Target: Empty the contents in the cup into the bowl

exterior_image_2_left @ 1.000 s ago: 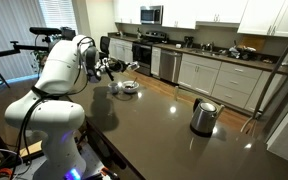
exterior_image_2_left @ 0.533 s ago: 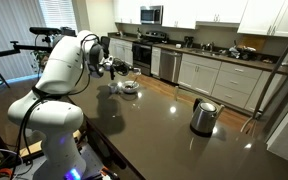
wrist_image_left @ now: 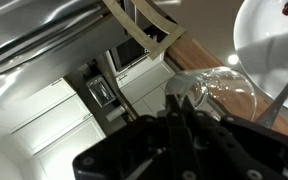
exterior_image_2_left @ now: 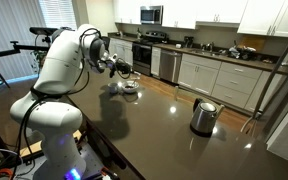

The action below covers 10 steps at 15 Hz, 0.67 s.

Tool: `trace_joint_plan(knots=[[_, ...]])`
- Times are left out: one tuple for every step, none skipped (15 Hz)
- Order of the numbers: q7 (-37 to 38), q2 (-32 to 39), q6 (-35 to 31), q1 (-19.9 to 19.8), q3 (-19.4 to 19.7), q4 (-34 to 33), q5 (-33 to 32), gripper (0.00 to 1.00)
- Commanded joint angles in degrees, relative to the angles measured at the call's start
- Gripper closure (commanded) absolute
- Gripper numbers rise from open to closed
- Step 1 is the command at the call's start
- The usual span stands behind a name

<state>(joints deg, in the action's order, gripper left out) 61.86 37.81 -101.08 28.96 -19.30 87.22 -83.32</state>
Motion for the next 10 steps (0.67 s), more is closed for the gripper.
trace_joint_plan(knots=[[0.3,-5.3,-2.8,-1.6,0.1,4.8,4.8,0.97],[0.5,-5.9,-3.3,-2.1,0.1,5.2,6.5,0.97],[0.9,-6.9,-4.1,-2.6,0.1,6.0,8.3,0.97],[1.0,-7.7,-5.2,-3.3,0.1,6.5,10.2,0.97],[0.9,-8.2,-6.2,-3.8,0.3,6.7,12.1,0.97],[0.5,-9.1,-8.3,-4.9,0.4,7.5,14.2,0.97],[0.0,-9.6,-9.8,-5.7,0.7,7.8,16.3,0.97],[-0.3,-10.4,-12.1,-6.8,1.1,8.6,18.4,0.97],[-0.5,-10.9,-13.9,-7.5,1.6,9.2,20.5,0.97],[-1.1,-11.5,-16.3,-8.9,2.5,9.7,22.5,0.97]])
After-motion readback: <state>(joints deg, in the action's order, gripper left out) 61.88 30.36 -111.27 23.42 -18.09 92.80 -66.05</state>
